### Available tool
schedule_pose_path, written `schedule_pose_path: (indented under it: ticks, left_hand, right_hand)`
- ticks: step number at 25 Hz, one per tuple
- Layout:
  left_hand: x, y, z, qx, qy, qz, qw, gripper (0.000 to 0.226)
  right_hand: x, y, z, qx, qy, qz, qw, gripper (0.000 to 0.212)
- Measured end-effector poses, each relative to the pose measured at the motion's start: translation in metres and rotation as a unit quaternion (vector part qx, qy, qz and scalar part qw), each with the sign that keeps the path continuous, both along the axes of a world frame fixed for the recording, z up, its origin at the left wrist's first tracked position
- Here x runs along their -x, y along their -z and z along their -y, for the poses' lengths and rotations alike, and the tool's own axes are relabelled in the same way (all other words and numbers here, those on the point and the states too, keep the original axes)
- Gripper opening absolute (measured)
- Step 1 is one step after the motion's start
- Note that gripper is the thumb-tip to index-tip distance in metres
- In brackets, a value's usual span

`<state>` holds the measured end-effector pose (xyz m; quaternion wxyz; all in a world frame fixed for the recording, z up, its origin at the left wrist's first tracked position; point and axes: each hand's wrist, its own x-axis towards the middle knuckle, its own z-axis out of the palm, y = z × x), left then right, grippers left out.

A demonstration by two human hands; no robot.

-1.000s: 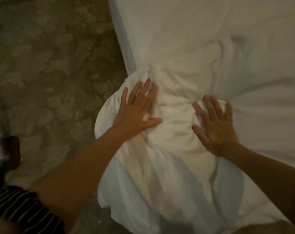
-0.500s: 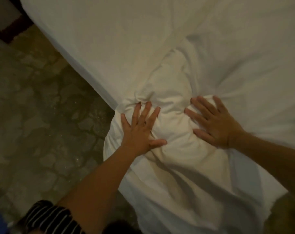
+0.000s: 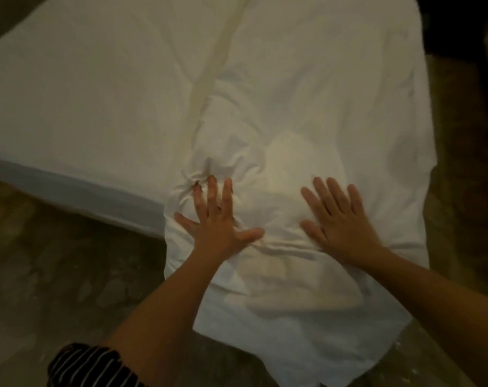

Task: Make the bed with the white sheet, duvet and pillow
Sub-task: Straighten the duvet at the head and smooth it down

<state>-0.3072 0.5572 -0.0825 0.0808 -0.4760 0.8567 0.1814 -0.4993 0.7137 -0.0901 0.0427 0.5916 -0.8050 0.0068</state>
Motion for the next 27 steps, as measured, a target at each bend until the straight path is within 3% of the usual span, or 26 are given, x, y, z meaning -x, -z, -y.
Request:
schedule_pose_path:
  ticks: [10, 12, 15, 18, 21, 24, 27]
  left_hand:
    - [-0.006, 0.028, -0.002, 0.11, 0.02, -0.088, 0.99, 0.134]
    - [-0.005, 0.027, -0.003, 0.123, 0.023, -0.106, 0.986, 0.124]
    - [-0.015, 0.034, -0.012, 0.157, 0.049, -0.117, 0.98, 0.11]
    - [-0.033, 0.036, -0.021, 0.156, 0.092, -0.105, 0.978, 0.112]
    - [-0.056, 0.04, -0.035, 0.162, 0.129, -0.106, 0.973, 0.115]
    - [-0.083, 0.059, -0.043, 0.174, 0.18, -0.187, 0.95, 0.112]
    - [-0.114, 0.089, -0.048, 0.171, 0.235, -0.314, 0.904, 0.08]
  right_hand:
    - [-0.003, 0.016, -0.002, 0.1, 0.03, -0.027, 0.994, 0.061]
    - [-0.012, 0.009, -0.003, 0.113, 0.051, -0.035, 0.992, 0.075]
    - [-0.032, 0.024, -0.017, 0.117, 0.078, -0.034, 0.989, 0.115]
    - [-0.058, 0.018, -0.041, 0.07, 0.102, 0.003, 0.992, 0.127]
    - [-0.081, 0.022, -0.063, 0.068, 0.126, 0.035, 0.989, 0.12]
    - [-0.106, 0.037, -0.08, 0.076, 0.119, 0.045, 0.989, 0.107]
    - [-0.133, 0.062, -0.096, 0.123, 0.111, 0.034, 0.986, 0.093]
